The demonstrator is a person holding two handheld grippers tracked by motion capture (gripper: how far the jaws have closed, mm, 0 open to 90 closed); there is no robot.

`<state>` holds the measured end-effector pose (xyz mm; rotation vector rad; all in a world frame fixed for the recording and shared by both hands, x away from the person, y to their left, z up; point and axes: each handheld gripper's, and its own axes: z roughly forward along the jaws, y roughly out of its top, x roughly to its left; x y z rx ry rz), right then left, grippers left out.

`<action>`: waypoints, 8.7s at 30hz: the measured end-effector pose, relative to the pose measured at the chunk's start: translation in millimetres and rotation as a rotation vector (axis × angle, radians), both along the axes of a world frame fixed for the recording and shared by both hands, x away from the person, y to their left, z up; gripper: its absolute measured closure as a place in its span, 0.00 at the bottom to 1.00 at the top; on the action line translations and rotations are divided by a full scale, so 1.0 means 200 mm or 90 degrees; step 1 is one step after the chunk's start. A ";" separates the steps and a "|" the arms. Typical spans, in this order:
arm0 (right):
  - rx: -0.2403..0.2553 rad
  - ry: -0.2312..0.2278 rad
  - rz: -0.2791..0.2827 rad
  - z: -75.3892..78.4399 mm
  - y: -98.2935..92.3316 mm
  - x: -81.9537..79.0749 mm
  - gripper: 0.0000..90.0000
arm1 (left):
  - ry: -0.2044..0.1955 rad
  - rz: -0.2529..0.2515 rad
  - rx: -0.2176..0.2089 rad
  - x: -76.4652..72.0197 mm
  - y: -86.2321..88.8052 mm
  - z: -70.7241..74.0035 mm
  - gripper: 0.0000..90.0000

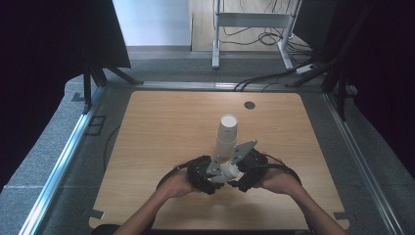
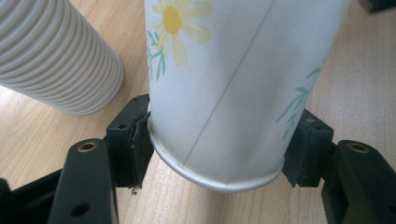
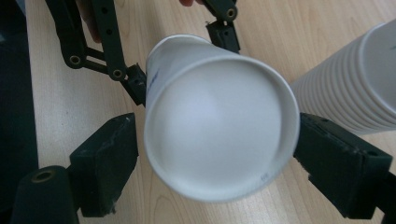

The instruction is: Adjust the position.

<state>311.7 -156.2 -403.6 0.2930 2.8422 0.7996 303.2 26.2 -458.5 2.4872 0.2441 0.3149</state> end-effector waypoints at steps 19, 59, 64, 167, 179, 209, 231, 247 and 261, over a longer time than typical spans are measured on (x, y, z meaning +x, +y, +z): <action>-0.006 0.011 0.017 -0.06 0.04 0.00 0.27 | -0.010 -0.019 0.009 -0.02 -0.04 0.00 0.38; 0.198 0.039 0.028 0.00 -0.15 -0.02 0.40 | 0.047 -0.024 -0.253 -0.02 0.17 0.08 0.15; 0.244 0.038 0.032 -0.01 -0.18 -0.03 0.40 | 0.050 -0.029 -0.285 -0.02 0.19 0.09 0.15; 0.020 0.003 0.045 -0.07 -0.12 -0.02 0.16 | 0.036 -0.093 -0.072 0.00 0.12 0.19 0.41; -0.074 -0.010 0.083 -0.08 0.01 -0.01 0.17 | 0.034 -0.101 -0.027 0.00 0.06 0.21 0.40; -0.126 0.009 0.105 -0.12 0.08 -0.01 0.40 | 0.021 -0.120 0.015 0.01 0.00 0.21 0.40; 0.026 0.031 0.080 -0.10 -0.02 -0.02 0.41 | 0.080 -0.078 -0.171 0.03 0.12 0.22 0.19; 0.231 0.019 0.065 -0.19 -0.10 -0.05 0.41 | 0.105 -0.069 -0.273 0.02 0.17 0.21 0.19; 0.314 0.019 0.073 -0.26 -0.12 -0.06 0.41 | 0.120 -0.092 -0.305 0.03 0.15 0.19 0.26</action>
